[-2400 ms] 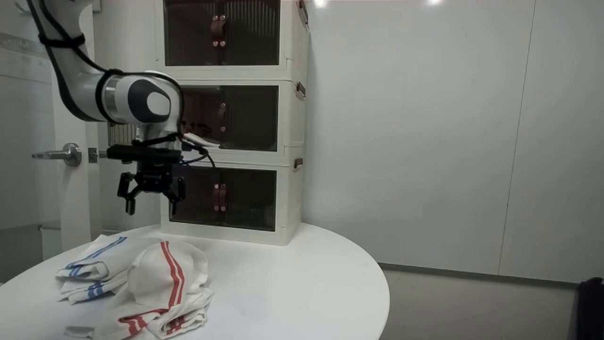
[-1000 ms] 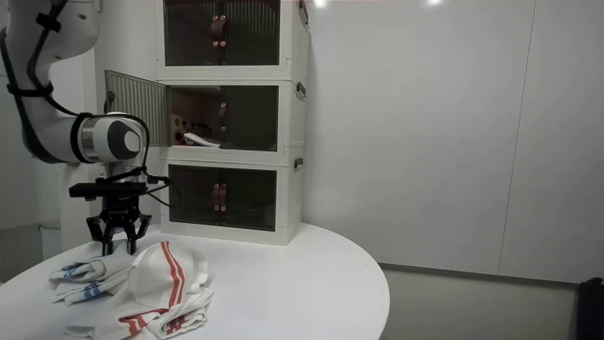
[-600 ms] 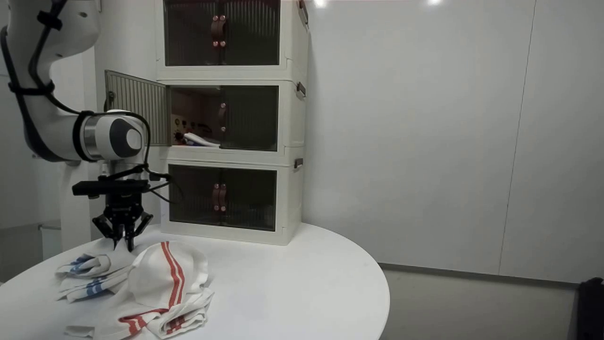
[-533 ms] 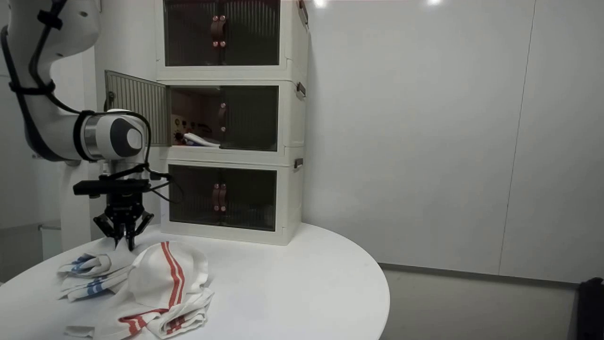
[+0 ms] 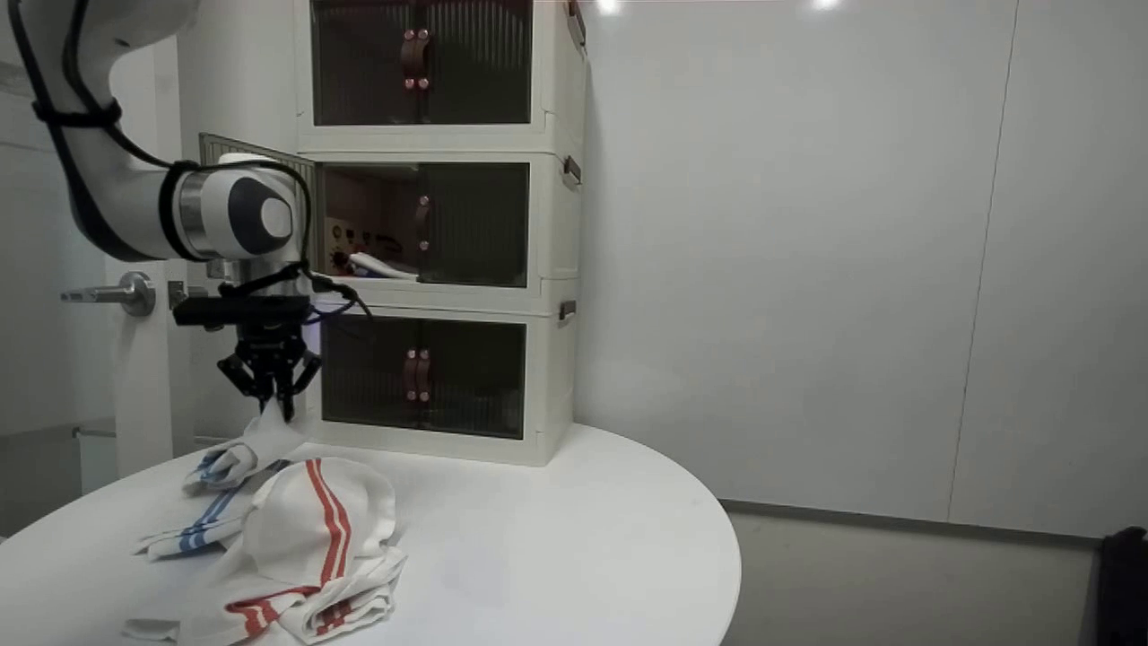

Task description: Place one white and blue towel inside the open cabinet

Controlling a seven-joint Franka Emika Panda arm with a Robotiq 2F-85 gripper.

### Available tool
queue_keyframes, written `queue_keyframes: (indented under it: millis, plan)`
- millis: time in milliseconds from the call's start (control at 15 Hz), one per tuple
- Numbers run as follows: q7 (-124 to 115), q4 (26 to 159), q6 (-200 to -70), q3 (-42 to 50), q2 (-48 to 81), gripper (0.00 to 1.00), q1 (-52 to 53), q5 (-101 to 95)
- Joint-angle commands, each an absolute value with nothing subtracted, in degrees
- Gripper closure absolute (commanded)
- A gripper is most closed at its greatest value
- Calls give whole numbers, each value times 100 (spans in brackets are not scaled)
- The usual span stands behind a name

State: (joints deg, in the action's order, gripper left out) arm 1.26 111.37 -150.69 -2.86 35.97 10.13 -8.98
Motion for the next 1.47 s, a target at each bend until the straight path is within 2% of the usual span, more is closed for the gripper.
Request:
queue_keyframes:
  millis: [0, 267, 533, 933, 1400]
  plan:
    - [38, 11690, -15533, -233, 2929, 90, 892, -877]
    - [-214, 11961, -16408, -45, 2542, 90, 894, -919]
    - [-681, 12036, -17373, 510, 2308, 91, 1242, -1117]
    - [-1202, 11784, -18307, 1806, 2141, 91, 2251, -1208]
    - [-1438, 11127, -18656, 3177, 2267, 91, 3561, -1023]
